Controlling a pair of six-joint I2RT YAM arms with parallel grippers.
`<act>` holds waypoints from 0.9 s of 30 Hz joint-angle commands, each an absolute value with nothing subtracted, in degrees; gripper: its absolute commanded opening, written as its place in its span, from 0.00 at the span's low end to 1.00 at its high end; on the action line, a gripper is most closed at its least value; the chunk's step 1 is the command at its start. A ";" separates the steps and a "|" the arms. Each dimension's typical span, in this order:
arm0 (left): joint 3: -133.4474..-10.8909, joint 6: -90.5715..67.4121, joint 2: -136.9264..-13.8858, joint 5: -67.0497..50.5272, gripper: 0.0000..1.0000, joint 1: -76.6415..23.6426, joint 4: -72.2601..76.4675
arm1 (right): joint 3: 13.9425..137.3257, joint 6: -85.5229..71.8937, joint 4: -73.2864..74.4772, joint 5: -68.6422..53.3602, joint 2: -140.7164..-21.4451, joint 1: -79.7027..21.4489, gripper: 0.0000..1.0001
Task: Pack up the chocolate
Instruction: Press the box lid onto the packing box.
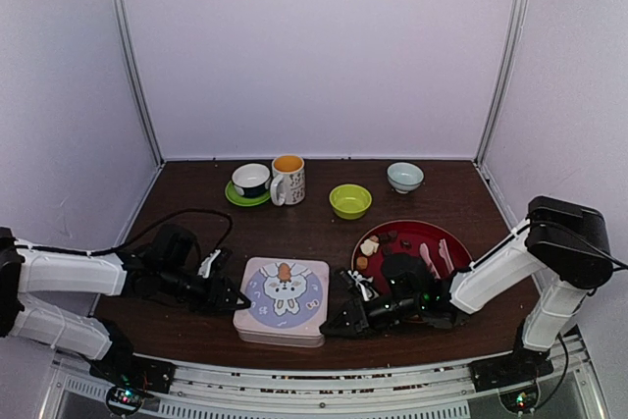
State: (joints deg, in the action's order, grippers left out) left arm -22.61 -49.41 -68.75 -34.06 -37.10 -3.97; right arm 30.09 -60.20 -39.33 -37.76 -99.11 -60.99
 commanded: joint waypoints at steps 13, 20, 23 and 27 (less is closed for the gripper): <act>-27.94 -46.30 -61.95 -28.90 0.49 -33.41 -9.78 | 35.85 -47.54 -11.47 -26.21 -84.18 -56.11 0.32; -34.27 -42.88 -68.53 -28.48 0.20 -27.48 -8.57 | 40.90 -48.32 -20.16 -29.35 -89.79 -50.58 0.04; -36.41 -41.97 -70.41 -32.00 0.00 -27.42 -4.85 | 43.46 -50.48 -27.69 -32.13 -93.56 -50.07 0.00; -37.40 -40.78 -73.29 -34.31 0.00 -27.48 -0.99 | 44.40 -54.61 -39.73 -35.02 -100.50 -49.70 0.00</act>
